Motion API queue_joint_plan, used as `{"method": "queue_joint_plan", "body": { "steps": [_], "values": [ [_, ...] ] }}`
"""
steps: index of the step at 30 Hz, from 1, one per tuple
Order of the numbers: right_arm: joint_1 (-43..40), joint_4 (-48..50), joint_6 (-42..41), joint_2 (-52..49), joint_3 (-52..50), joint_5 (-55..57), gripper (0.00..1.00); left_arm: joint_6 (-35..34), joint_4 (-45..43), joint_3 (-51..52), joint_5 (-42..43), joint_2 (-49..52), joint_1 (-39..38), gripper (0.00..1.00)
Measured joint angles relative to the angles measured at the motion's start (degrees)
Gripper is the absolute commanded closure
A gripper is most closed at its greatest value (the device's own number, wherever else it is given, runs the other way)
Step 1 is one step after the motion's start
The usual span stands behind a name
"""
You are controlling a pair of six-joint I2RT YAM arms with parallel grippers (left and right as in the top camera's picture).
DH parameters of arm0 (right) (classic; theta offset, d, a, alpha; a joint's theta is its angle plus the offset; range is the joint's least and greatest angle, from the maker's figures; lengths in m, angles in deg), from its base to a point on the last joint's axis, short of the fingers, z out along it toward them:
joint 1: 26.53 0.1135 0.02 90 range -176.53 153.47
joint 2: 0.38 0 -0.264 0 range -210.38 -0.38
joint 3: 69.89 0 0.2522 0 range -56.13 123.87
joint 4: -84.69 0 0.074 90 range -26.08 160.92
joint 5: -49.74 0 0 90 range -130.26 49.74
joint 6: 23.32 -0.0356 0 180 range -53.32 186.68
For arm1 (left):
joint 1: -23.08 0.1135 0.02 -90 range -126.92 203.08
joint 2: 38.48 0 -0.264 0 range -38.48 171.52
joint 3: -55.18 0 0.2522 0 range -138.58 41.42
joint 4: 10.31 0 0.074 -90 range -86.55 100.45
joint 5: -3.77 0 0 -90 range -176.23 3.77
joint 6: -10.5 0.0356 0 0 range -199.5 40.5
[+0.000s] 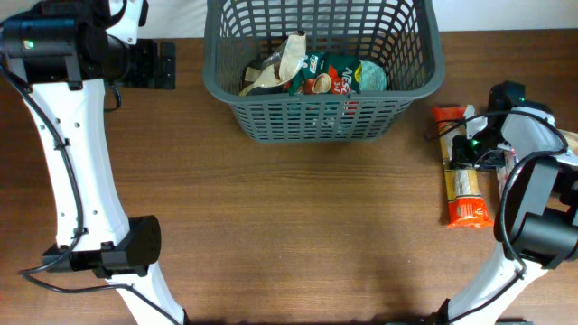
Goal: Pack container
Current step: 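Lift the spaghetti pack and carry it over the basket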
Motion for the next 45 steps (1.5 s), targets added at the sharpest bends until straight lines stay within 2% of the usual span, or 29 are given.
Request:
{"method": "queue_joint_plan", "body": {
  "steps": [2,8,14,17,24,33,37,40,45],
  "values": [
    [-0.04,-0.55,-1.36,0.44,0.68,-0.81,0.96,0.0,0.0,0.0,0.0,0.0,0.0,0.01],
    [-0.61,-1.29,-6.38,0.31,1.66,-7.61,0.96,0.0,0.0,0.0,0.0,0.0,0.0,0.01],
    [-0.33,-7.65,-10.84,-1.11,5.38,-16.85,0.96,0.0,0.0,0.0,0.0,0.0,0.0,0.01],
    [-0.2,-12.57,-11.93,-1.31,11.13,-18.47,0.96,0.0,0.0,0.0,0.0,0.0,0.0,0.01],
    [-0.22,-18.62,-12.81,-0.52,31.85,-19.87,0.96,0.0,0.0,0.0,0.0,0.0,0.0,0.01],
    [0.83,-18.29,-13.07,-0.13,55.71,-20.31,0.96,0.0,0.0,0.0,0.0,0.0,0.0,0.01],
    [3.23,-18.25,-10.62,0.13,65.94,-20.48,0.96,0.0,0.0,0.0,0.0,0.0,0.0,0.01],
    [6.93,-19.76,-5.86,0.66,72.54,-20.55,0.96,0.0,0.0,0.0,0.0,0.0,0.0,0.01],
    [15.63,-21.73,3.61,1.95,76.74,-21.29,0.96,0.0,0.0,0.0,0.0,0.0,0.0,0.01]
  ]
}}
